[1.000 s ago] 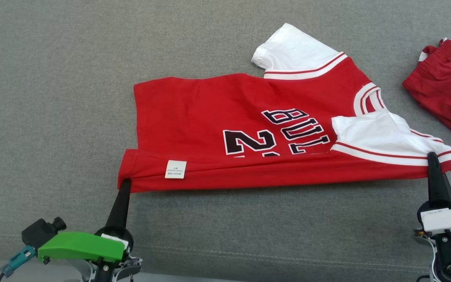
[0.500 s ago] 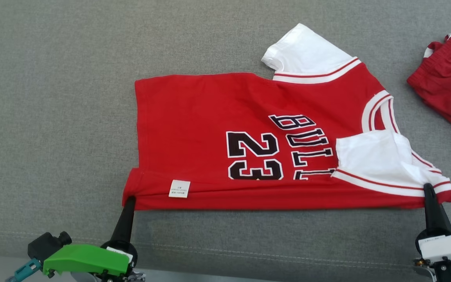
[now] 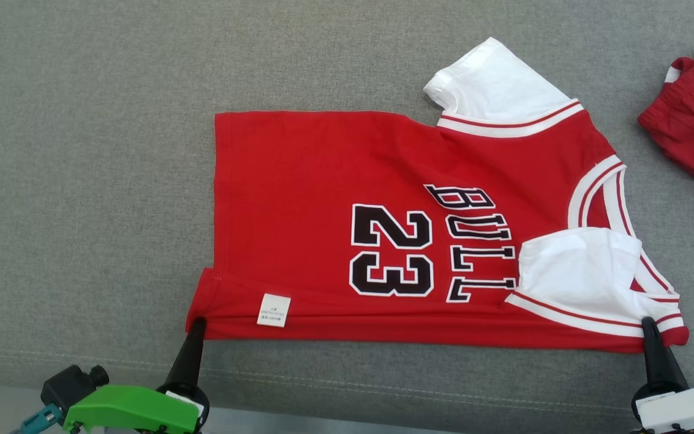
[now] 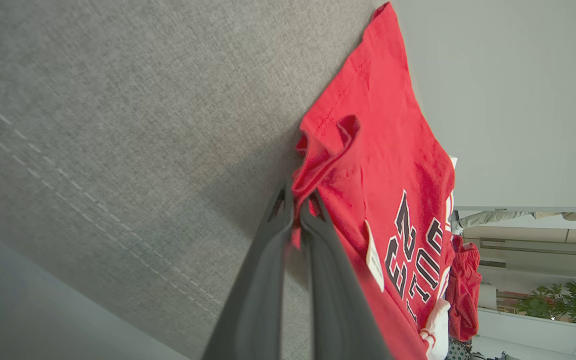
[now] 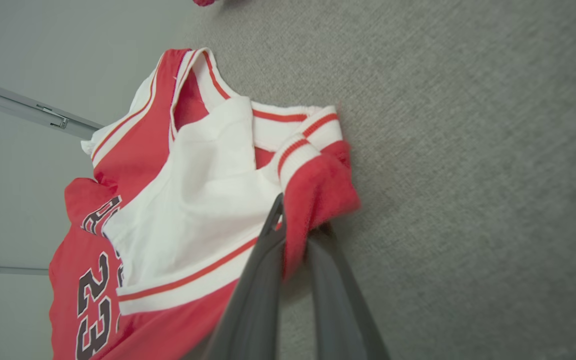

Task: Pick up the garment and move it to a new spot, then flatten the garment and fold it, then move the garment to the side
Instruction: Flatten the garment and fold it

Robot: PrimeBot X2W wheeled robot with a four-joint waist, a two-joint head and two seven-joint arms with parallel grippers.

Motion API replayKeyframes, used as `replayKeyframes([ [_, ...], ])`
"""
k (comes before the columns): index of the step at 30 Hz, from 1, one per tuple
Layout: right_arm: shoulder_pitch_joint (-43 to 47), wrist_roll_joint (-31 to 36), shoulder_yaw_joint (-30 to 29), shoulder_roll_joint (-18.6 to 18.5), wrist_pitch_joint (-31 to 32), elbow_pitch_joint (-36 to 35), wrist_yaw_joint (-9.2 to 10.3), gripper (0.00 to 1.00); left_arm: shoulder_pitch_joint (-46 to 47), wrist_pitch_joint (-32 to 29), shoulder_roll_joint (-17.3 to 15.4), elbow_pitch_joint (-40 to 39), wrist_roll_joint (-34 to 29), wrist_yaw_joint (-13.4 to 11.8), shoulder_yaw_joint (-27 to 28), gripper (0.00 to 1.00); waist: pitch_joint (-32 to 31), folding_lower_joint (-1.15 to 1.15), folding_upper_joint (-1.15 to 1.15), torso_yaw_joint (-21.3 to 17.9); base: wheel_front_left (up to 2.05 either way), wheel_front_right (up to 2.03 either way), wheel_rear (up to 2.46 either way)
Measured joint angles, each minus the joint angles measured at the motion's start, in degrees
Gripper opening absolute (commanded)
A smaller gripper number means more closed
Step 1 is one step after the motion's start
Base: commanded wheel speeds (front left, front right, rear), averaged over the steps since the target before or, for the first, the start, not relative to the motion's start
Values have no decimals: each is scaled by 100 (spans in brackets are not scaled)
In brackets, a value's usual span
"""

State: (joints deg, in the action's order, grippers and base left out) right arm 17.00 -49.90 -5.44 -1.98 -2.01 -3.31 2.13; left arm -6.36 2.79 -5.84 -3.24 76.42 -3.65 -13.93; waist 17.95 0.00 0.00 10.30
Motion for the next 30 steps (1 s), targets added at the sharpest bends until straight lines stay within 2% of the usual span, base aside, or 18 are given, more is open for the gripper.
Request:
replayKeyframes([
  [5,-2,8,36,-1,-32,-16,0,0,-71,-21,-65,94,-192,-59,-53,0,-8,0,0,24,0,0,0],
  [6,-2,9,38,-1,-46,-22,0,13,-72,-21,-64,100,-192,-62,-53,3,-10,0,0,30,0,0,0],
  [7,-2,9,40,-1,-51,-30,3,31,-72,-21,-64,105,-192,-66,-55,13,-10,0,0,36,0,0,0],
  [8,-2,9,38,-1,-53,-36,8,38,-72,-21,-64,116,-192,-67,-57,21,-11,0,0,41,0,0,0],
  [9,-2,10,36,-2,-57,-41,26,49,-72,-21,-64,136,-192,-68,-56,25,-12,0,0,47,0,0,0],
  [11,-1,14,22,-7,-75,-43,53,98,-72,-21,-66,177,-204,-77,-57,39,-12,0,0,56,0,0,0],
  [12,-1,31,14,-12,-75,-44,57,100,-72,-21,-67,196,-216,-100,-57,48,-12,0,0,60,0,0,0],
  [13,-1,53,13,-20,-75,-47,58,100,-71,-21,-73,231,-225,-115,-56,89,-12,0,0,63,0,0,0],
  [14,-1,53,25,-23,-75,-60,58,100,-71,-21,-73,243,-225,-116,-53,100,-9,0,0,60,0,0,0],
  [30,-7,129,86,-76,-105,-125,94,100,-71,-54,-78,403,-270,-143,-121,100,-131,0,0,-83,0,0,0],
])
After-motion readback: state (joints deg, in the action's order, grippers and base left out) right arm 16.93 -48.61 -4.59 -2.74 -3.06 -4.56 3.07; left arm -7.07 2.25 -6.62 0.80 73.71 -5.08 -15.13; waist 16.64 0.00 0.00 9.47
